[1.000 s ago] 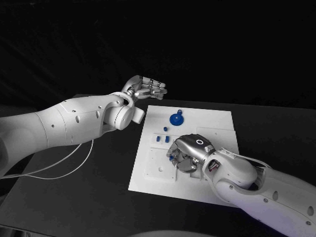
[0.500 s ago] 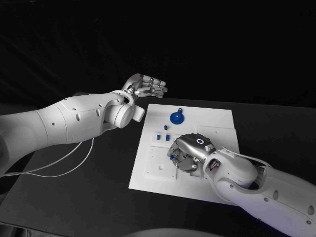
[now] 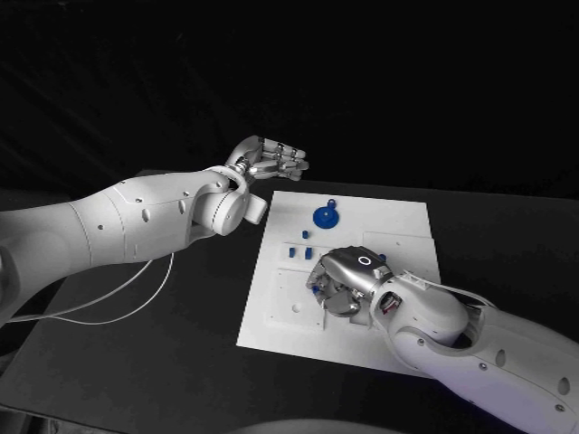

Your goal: Assemble the parts on the task board

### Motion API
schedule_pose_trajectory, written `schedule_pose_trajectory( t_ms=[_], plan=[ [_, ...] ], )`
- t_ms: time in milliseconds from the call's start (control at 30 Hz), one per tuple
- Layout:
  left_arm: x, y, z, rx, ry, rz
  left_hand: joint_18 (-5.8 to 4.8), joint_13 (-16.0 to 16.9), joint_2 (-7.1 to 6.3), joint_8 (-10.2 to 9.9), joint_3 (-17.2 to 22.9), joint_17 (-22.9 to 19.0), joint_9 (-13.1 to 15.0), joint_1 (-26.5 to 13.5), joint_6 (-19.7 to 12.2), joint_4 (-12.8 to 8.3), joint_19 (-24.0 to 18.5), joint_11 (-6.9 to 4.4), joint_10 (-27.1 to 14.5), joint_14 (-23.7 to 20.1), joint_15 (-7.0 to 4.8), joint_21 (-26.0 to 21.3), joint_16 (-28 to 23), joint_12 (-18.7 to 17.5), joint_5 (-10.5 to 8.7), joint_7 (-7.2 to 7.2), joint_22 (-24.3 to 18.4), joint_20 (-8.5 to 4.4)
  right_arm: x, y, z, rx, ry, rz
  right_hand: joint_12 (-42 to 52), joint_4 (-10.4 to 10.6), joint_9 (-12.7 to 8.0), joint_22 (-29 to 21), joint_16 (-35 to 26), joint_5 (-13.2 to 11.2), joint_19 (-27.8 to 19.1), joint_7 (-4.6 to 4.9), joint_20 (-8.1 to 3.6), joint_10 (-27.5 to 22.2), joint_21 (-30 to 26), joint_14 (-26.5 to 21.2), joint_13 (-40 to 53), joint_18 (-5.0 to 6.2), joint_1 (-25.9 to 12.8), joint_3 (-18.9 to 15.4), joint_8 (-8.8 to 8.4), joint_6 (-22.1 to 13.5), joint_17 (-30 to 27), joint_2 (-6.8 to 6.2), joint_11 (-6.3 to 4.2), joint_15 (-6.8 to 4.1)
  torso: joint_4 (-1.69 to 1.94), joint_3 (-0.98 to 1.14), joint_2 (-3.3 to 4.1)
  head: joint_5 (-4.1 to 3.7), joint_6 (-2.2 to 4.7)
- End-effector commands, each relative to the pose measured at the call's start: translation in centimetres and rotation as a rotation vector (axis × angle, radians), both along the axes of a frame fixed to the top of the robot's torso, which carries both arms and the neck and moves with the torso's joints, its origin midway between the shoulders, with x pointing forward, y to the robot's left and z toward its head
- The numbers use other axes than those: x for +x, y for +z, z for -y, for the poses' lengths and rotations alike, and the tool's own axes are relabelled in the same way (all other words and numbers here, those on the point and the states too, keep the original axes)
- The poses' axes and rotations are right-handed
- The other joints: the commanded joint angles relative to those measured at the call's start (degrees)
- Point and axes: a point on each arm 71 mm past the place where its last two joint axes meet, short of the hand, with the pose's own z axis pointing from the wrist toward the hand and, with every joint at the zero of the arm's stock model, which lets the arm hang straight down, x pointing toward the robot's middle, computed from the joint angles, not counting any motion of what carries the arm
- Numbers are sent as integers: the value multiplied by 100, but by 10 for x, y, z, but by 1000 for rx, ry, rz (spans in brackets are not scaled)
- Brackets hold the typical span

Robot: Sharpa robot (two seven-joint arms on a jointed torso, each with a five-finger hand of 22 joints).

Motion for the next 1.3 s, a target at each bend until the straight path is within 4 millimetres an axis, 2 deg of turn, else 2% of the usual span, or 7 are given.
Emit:
schedule_pose_trajectory(
  t_ms=[33, 467, 533, 633, 733, 967, 1300],
  plan=[
    [0, 1, 3, -10, -17, 4, -1, -1, 53, -14, -35, 1, -1, -4, -39, -9, 22, 4, -26, -39, 15, 14, -24, -6, -6, -6, -5, 27, 0, -6, -1, -52, -1, -5, -27, -12, 5, 5, -19, -7, 256, -4, -23, -26, 28, 16, 3, 91, 22, -12, 20, 46, 8, 57, -3, -24, 2, -1, -1, -1, 6],
    [0, 1, 4, -11, -22, 0, -1, -1, 55, -14, -40, 1, -1, -3, -41, -6, 25, 4, -27, -42, 16, 15, -24, -6, -8, -6, -34, 28, -1, -11, -2, -68, -7, -17, -38, -1, -10, -28, -28, -5, 251, 20, -20, -92, -49, 10, -13, 94, 2, -47, 13, -28, 4, 54, 15, -18, -5, -3, -5, -16, 3],
    [0, 1, 4, -11, -22, -1, -2, -1, 63, -16, -48, 1, -1, -15, -45, 7, 30, 7, -32, -47, 18, 16, -25, -6, -9, -4, -67, 30, -1, -10, -1, -57, -13, -12, -27, 23, -10, -55, -22, 134, 261, 22, -14, -160, -74, 33, -11, 110, -3, -328, 18, -98, -1, -31, 15, -15, -1, -1, -1, -59, 3],
    [-1, 1, 4, -11, -22, -3, -4, -1, 60, -16, -52, 1, -1, -17, -48, 9, 27, 7, -35, -51, 19, 13, -25, -6, -19, -5, -73, 32, -1, -9, 1, -46, -20, -11, -35, 70, -23, -88, -13, 189, 265, 52, 8, -267, -72, 47, -31, 118, 39, -769, 18, -245, -9, -35, 25, 10, -2, 1, -2, -51, 14],
    [-1, 1, 4, -11, -22, -4, -4, -1, 58, -13, -57, 1, 0, -16, -46, 14, 26, 10, -43, -59, 22, 11, -24, -6, -29, -6, -87, 35, -1, -8, 2, -34, -23, -10, -38, 123, -65, -122, -10, 56, 269, 91, 31, -344, -76, 57, -80, 135, 4, -1113, 16, -463, -23, -79, 54, 35, -5, 1, -4, -70, 33],
    [0, 1, 3, -10, -22, -5, -3, -1, 59, -15, -70, 4, -1, -7, -48, 24, 29, 11, -47, -66, 25, 11, -24, -5, -43, -5, -135, 40, -3, -5, 4, -7, -34, 0, -40, 174, -69, -223, -11, -148, 272, 47, 48, -410, -63, 85, -111, 171, -16, -1703, 17, -666, -73, -118, 58, 44, -3, 4, -1, -79, 50],
    [1, 0, 0, -8, -16, -5, -3, -1, 58, -15, -86, 6, -1, 0, -49, 30, 36, 14, -55, -73, 28, 11, -25, -5, -57, -5, -183, 42, -6, 4, 15, 16, -52, -1, -40, 183, -68, -334, -9, -188, 268, 4, 45, -420, -23, 94, -108, 179, 22, -2042, 15, -799, -118, -115, 52, 38, -8, 0, -5, -93, 78]
  ],
)
